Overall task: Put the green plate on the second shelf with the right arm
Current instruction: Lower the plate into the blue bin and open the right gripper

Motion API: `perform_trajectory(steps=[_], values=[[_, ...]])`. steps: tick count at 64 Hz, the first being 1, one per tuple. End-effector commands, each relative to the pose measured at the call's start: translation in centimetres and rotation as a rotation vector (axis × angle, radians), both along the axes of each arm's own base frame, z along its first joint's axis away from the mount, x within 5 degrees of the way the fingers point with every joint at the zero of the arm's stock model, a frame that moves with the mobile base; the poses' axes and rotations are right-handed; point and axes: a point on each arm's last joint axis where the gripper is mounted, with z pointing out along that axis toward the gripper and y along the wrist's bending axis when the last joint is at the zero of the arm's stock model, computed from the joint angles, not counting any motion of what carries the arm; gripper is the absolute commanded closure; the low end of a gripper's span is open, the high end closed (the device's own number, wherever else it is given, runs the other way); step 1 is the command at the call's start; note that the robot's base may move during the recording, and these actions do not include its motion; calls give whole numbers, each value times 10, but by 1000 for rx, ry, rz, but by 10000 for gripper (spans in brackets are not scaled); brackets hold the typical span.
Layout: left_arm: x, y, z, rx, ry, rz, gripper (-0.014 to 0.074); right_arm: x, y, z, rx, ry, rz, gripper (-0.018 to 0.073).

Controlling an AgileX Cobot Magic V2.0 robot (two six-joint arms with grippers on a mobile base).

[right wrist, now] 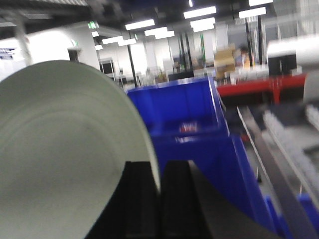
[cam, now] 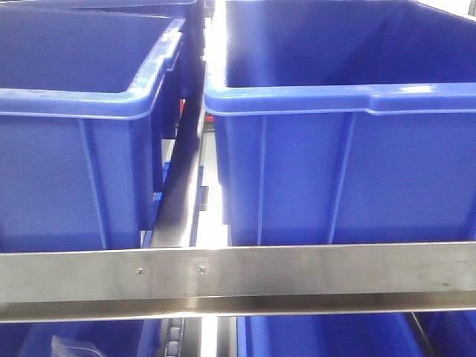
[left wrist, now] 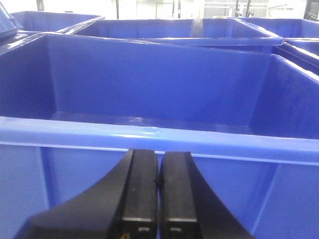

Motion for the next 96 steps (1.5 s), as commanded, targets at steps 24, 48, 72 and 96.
perform_trajectory(steps=[24, 48, 72, 96], values=[[0, 0, -6, -9, -60, -3, 466, 44, 6, 1, 98, -30, 105, 225], [0, 0, -6, -9, -60, -3, 466, 7, 20, 36, -112, -178, 204, 282], [0, 0, -6, -9, -60, -3, 466, -102, 3, 88, -353, -165, -108, 502], [0, 0, -6, -9, -60, -3, 466, -189, -28, 89, -263, -46, -464, 502]])
